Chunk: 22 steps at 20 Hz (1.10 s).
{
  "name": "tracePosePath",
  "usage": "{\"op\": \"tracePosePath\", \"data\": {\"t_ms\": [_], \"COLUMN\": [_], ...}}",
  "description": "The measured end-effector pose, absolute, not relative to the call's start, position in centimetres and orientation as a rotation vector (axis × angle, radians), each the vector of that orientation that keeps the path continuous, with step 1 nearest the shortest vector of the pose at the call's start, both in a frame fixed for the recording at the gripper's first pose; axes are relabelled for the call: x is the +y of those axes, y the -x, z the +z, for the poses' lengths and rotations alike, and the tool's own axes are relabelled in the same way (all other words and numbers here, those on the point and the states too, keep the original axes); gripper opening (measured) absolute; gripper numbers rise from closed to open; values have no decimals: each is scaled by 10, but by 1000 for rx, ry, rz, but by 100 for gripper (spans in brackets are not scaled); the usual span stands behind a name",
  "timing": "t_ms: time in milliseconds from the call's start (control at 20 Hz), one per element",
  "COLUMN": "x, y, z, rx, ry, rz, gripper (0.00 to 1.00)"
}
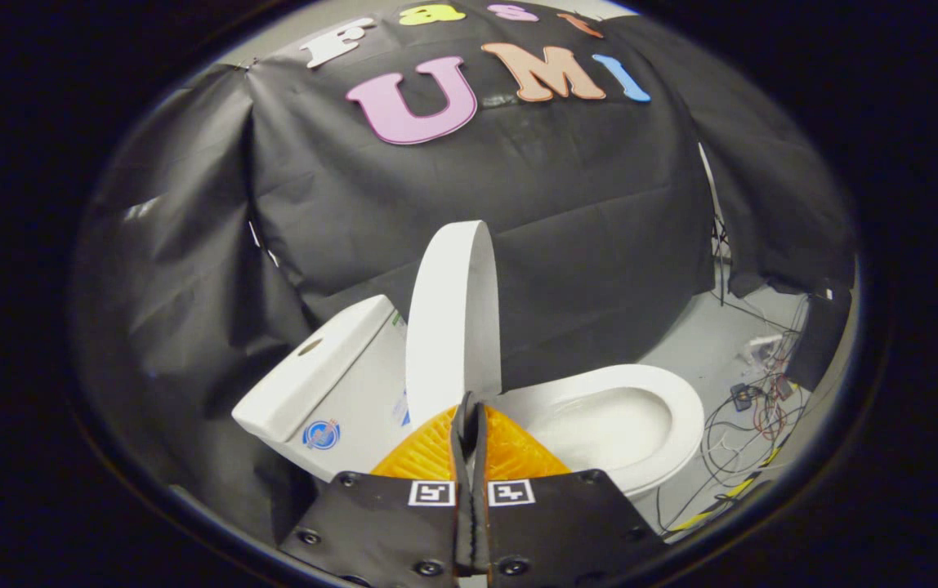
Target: Open the toilet lid.
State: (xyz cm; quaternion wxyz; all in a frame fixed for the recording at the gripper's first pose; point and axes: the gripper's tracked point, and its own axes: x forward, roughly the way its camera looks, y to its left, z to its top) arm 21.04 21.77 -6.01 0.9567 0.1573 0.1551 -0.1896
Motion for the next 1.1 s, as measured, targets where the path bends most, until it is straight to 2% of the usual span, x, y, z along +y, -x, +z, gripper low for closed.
{"op": "tracePosePath", "data": {"t_ms": [450,750,1100], "x": [253,287,315], "y": [-233,-255,-272], "z": [-52,-50,-54], "rx": [302,297,311], "ry": [-235,-160,-138], "rz": [-323,-171,-149], "gripper": [0,3,3]}}
